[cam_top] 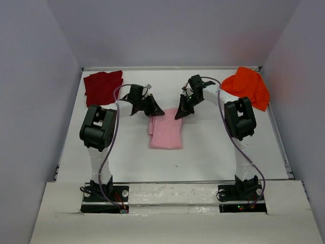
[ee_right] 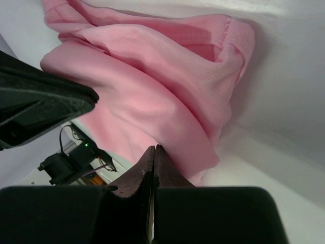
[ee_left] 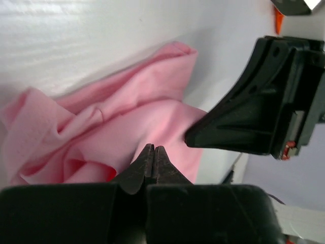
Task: Fold and stack the t-shirts
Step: Smooth out wrinkles on the folded tshirt
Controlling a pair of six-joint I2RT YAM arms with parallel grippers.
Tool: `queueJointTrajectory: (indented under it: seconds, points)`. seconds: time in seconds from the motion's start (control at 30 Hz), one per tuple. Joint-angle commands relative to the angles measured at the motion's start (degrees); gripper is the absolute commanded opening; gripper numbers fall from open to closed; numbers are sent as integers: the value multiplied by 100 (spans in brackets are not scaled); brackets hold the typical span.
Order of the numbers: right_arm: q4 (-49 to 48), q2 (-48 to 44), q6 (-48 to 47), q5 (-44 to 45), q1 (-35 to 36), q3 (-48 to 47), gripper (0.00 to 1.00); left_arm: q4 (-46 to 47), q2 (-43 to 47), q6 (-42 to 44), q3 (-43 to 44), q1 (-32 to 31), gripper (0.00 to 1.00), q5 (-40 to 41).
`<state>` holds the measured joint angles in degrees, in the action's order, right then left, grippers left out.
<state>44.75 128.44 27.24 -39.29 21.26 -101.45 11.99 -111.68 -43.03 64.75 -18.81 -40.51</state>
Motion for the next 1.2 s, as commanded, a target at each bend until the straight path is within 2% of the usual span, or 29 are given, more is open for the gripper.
queueJointTrajectory:
  seconds: [0.0, 0.2, 0.43, 0.73, 0.97, 1.17]
  points:
    - [86, 32, -228, 360, 1, -217, 0, -1900, -47, 1373, 1020, -141, 0, 868]
    - [288, 111, -483, 747, 1, -235, 0, -2455, 67, 1560, 1250, -132, 0, 1300]
    - [438, 84, -694, 1169, 1, -95, 0, -2535, 76, 1727, 1022, -141, 0, 1353]
    - [464, 163, -764, 1494, 1, -85, 0, -2579, 111, 1798, 644, -141, 0, 1985]
    - [560, 190, -782, 1748, 1, -217, 0, -2421, 120, 1815, 468, -141, 0, 2020]
    - [1051, -82, -861, 1890, -51, -753, 0, -2552, 1093, 1736, 836, -141, 0, 1995]
